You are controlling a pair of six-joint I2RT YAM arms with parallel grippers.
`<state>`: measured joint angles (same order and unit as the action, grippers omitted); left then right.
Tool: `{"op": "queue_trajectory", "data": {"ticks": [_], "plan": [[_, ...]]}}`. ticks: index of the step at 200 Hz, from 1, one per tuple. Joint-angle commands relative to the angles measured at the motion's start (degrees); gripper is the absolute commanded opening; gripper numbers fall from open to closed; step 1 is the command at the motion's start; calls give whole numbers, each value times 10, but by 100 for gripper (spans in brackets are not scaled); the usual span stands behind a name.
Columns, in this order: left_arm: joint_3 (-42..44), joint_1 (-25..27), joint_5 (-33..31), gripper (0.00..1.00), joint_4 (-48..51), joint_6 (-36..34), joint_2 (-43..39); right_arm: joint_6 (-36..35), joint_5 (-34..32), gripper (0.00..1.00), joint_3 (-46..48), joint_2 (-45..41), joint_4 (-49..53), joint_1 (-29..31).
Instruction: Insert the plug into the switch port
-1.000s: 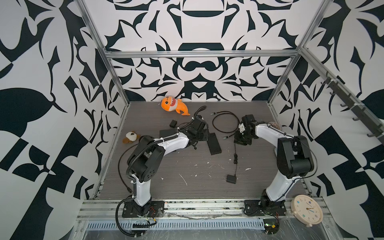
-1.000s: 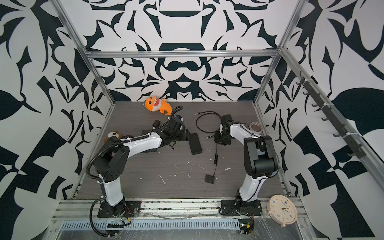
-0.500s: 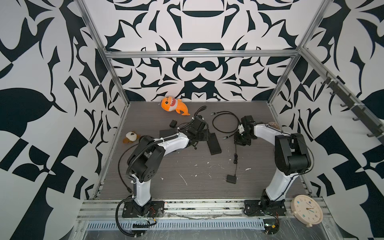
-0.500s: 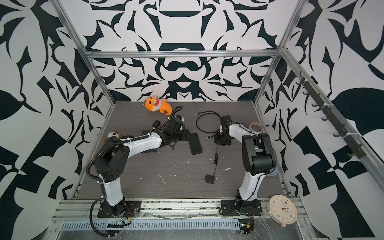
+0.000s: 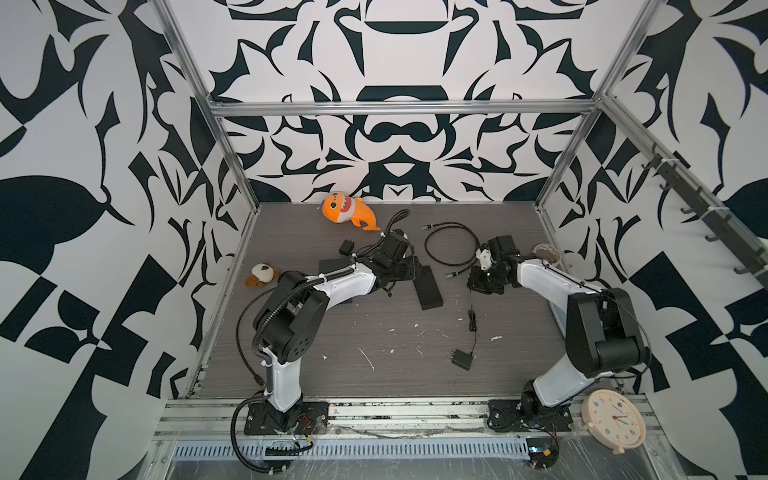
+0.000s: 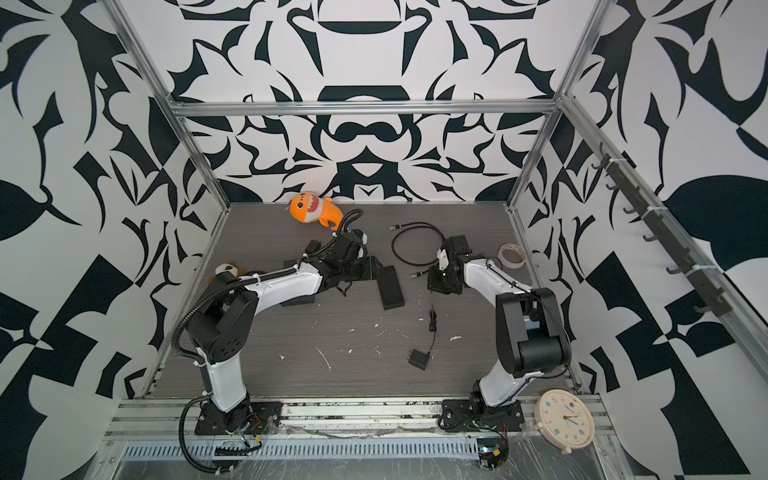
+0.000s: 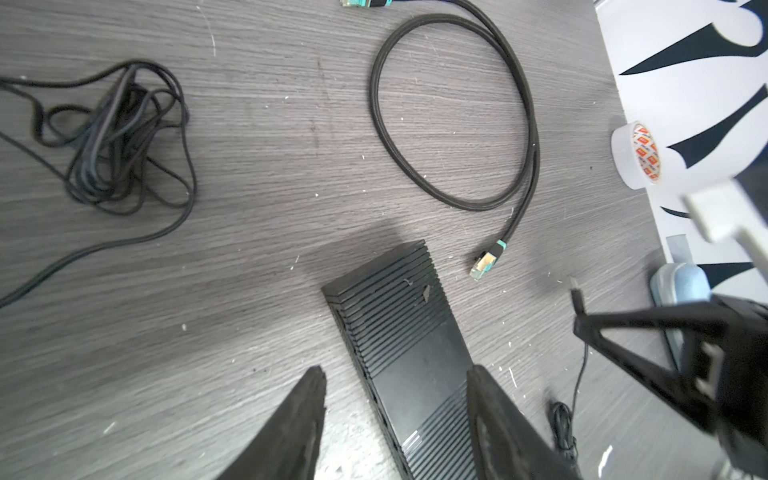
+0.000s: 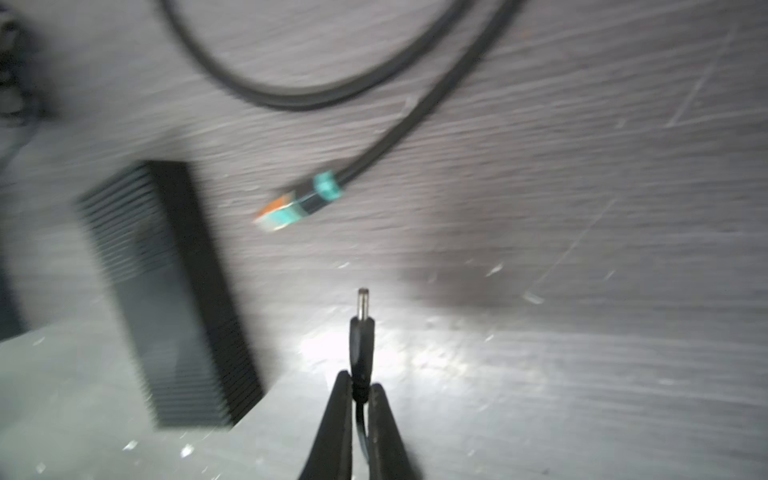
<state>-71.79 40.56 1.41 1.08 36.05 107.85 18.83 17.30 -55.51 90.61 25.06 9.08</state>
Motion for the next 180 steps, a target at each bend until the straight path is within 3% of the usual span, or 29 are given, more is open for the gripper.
{"op": "queue_trajectory", "data": {"ticks": [1, 19, 47, 75, 137, 180], "plan": [[-18, -8, 21, 57, -6, 3, 8, 1, 45, 9, 30, -50, -44, 20], [-12, -11, 50, 57, -17, 12, 5, -1, 79, 10, 64, -91, -79, 42], [28, -23, 180, 56, -123, 78, -10, -1, 142, 10, 130, -129, -193, 56], [62, -28, 253, 51, -191, 137, -21, 13, 182, 10, 178, -129, -303, 66], [61, -21, 305, 35, -174, 126, -5, -28, 170, 11, 171, -115, -303, 103], [40, -16, 300, 30, -132, 104, 11, -44, 162, 11, 169, -104, -286, 106]]}}
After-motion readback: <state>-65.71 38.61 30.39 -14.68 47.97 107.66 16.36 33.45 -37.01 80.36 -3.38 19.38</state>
